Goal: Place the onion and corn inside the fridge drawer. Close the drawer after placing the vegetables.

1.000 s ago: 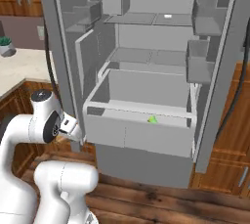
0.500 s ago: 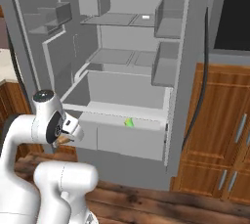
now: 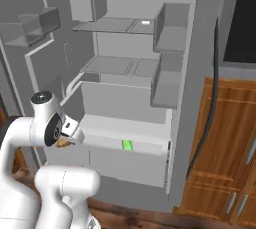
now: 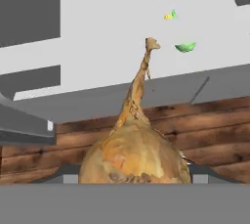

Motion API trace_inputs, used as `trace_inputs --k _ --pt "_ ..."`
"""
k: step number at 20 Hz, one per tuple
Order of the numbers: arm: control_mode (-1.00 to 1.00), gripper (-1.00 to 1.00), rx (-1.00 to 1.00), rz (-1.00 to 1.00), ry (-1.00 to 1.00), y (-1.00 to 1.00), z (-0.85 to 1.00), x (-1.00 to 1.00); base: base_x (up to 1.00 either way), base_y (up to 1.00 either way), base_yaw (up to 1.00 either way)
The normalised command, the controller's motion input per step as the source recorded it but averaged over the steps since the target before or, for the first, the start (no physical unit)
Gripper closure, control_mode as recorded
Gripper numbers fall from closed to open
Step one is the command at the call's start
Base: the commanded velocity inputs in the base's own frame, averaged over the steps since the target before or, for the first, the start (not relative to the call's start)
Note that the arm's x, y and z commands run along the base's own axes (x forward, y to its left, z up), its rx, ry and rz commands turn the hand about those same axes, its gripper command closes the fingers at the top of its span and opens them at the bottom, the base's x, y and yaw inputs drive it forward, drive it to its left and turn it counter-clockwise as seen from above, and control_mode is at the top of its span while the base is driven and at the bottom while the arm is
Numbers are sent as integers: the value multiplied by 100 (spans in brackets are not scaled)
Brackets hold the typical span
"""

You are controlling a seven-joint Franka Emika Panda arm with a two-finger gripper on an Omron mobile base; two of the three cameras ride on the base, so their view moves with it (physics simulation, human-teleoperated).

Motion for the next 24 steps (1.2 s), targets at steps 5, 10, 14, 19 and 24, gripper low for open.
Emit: trace_inputs --k 5,10,14,19,24 --pt "100 100 0 0 0 0 0 0 26 -85 21" --pt "100 100 0 0 0 0 0 0 51 -67 35" --pt "-100 100 0 3 -7 -6 1 -5 -1 -17 14" --pt "-100 100 0 2 -4 -4 47 67 0 0 0" --pt "-100 100 0 0 14 21 1 100 0 0 0"
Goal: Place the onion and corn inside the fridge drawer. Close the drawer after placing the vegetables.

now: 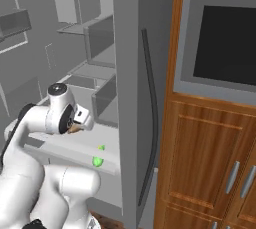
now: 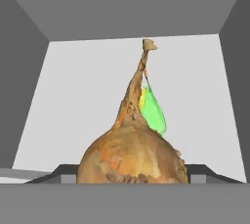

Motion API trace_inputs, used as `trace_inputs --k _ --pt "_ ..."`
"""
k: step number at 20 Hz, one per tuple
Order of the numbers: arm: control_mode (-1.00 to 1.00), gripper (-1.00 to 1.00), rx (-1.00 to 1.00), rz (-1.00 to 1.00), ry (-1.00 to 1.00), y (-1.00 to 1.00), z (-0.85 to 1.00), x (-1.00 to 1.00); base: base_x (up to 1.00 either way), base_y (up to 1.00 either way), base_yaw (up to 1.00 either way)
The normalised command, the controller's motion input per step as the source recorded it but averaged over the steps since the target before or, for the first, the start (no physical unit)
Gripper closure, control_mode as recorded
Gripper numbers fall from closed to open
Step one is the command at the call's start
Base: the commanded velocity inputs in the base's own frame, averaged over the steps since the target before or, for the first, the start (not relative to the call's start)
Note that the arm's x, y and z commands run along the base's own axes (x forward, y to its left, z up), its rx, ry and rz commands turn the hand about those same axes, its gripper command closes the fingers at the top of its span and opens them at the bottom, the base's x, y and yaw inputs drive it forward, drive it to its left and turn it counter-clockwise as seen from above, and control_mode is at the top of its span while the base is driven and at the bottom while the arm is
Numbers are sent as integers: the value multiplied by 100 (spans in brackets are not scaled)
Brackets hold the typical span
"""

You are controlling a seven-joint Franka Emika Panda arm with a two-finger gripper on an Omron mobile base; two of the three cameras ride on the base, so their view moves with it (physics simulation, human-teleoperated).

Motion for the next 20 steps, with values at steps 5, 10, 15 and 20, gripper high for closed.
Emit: trace_inputs --k 5,10,15,20 --pt "-100 100 0 0 21 17 -30 88 0 0 0" --pt "-100 100 -4 1 11 0 -83 34 0 0 0" --pt "-100 100 -2 0 13 1 -80 12 0 0 0" --pt "-100 100 0 0 19 0 -64 0 0 0 0"
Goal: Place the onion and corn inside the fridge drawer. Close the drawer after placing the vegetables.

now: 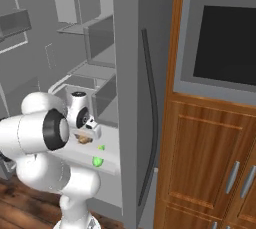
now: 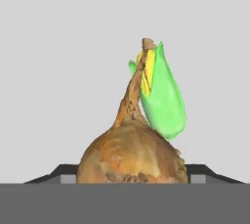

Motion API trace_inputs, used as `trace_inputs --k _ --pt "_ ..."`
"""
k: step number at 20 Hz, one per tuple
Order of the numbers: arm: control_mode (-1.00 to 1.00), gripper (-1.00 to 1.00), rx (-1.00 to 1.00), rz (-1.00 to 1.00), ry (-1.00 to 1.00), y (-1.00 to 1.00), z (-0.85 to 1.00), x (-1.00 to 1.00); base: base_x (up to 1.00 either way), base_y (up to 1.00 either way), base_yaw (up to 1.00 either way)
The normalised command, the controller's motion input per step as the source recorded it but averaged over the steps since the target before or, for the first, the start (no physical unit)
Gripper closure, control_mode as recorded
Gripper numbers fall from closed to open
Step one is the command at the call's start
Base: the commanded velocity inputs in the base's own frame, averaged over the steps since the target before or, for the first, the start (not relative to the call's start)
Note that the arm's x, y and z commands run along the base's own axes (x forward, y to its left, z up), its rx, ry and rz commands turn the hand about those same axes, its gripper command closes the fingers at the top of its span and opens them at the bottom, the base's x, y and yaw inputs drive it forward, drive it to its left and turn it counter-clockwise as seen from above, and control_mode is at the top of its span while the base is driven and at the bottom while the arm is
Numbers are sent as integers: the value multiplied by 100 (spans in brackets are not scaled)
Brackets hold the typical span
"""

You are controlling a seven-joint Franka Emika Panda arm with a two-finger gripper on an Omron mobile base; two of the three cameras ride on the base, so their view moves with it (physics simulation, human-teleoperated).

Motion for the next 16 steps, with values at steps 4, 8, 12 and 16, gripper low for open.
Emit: trace_inputs --k 4,8,12,16 --pt "-100 100 0 0 16 0 -62 0 0 0 0" --pt "-100 100 0 0 9 2 -51 -8 0 0 0" --pt "-100 100 0 0 3 7 -53 -25 0 0 0" --pt "-100 -100 -1 -1 1 9 -48 -42 0 0 0"
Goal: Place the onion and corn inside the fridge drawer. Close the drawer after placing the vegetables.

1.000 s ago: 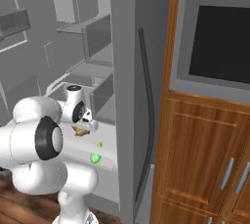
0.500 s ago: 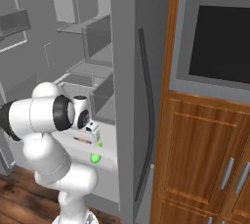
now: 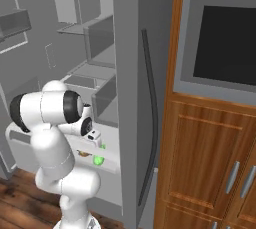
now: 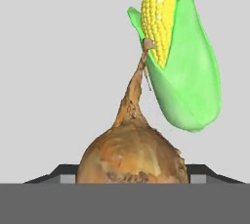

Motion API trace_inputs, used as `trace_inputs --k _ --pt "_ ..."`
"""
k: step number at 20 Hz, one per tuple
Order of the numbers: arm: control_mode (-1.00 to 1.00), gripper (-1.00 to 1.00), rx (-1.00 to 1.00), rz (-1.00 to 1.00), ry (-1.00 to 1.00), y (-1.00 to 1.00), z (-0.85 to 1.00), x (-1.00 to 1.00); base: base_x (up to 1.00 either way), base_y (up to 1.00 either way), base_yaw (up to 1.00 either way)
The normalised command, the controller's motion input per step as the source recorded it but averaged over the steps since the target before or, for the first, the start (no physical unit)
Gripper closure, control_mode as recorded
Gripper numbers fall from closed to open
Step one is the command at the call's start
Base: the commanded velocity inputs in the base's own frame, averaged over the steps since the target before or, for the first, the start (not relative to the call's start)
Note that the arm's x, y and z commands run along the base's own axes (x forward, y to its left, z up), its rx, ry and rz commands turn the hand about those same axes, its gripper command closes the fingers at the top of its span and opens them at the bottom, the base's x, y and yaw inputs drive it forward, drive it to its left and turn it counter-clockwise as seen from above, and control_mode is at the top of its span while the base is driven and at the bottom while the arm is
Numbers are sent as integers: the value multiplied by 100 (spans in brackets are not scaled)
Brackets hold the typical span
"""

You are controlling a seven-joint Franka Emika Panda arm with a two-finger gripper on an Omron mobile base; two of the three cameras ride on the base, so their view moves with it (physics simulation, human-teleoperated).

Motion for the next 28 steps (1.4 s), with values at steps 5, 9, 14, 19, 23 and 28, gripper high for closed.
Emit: trace_inputs --k 5,9,14,19,23,28 --pt "-100 -100 0 -1 -4 0 6 -39 0 0 0" --pt "-100 -100 -4 -1 -19 0 72 -34 0 0 0" --pt "-100 -100 -14 0 -25 4 98 -20 0 0 0" --pt "-100 -100 -14 0 -25 20 100 -45 0 0 0" --pt "-100 -100 -7 0 -16 29 100 -73 0 0 0" --pt "-100 -100 -2 0 -12 20 100 -77 0 0 0"
